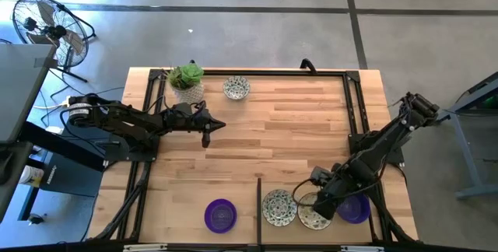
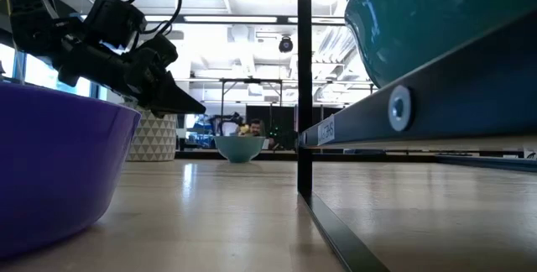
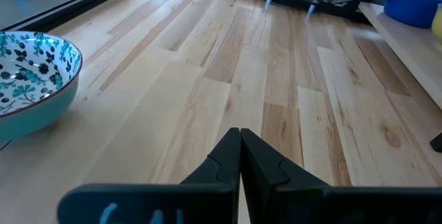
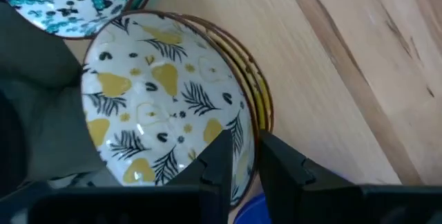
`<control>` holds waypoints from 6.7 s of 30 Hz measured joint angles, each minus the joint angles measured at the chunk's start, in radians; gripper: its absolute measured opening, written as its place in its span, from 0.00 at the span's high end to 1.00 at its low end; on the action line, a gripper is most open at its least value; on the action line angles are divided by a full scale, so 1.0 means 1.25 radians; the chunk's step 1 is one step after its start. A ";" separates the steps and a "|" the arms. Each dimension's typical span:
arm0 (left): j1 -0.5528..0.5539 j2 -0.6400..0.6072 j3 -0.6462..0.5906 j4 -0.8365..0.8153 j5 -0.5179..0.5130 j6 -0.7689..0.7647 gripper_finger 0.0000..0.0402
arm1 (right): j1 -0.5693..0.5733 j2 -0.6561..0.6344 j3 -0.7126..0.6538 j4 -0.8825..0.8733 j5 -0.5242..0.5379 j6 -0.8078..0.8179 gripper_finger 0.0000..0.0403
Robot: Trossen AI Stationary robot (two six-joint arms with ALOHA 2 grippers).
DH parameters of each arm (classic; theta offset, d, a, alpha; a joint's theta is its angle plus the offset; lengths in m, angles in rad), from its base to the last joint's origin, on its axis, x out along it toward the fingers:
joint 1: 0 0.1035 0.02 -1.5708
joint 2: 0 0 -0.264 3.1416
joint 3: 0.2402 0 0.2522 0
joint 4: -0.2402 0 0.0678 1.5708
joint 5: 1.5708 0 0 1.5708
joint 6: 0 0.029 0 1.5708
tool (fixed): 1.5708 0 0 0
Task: Pick & Place Mini bowls
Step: Stack the yellow patterned bowl on the yellow patterned bowls on the shelf, then stack the blue patterned bowl on the blue patterned bowls on the shelf
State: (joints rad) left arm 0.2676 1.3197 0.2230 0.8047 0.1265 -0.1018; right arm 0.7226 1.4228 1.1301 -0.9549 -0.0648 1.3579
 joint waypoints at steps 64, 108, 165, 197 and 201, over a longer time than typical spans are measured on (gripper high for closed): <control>0.149 0.124 0.496 -0.673 -0.030 0.085 0.68 | -0.614 -0.170 -0.735 1.557 -0.142 -1.066 1.00; 0.142 0.401 0.662 -0.765 -0.249 0.313 0.94 | -0.587 -0.169 -0.734 1.558 -0.139 -1.102 1.00; -0.272 0.505 0.875 -0.765 -0.173 0.119 0.95 | -0.586 -0.169 -0.734 1.541 -0.139 -1.100 1.00; -0.272 0.461 0.912 -0.952 -0.142 0.139 0.61 | -0.586 -0.169 -0.734 1.528 -0.136 -1.077 1.00; -0.272 0.439 0.911 -0.969 -0.142 0.156 0.63 | -0.586 -0.169 -0.734 1.528 -0.136 -1.069 1.00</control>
State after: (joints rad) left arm -0.0723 1.8686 1.3623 -0.4061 -0.0505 0.0933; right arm -0.0101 1.2114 0.2131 0.9550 -0.2352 0.0213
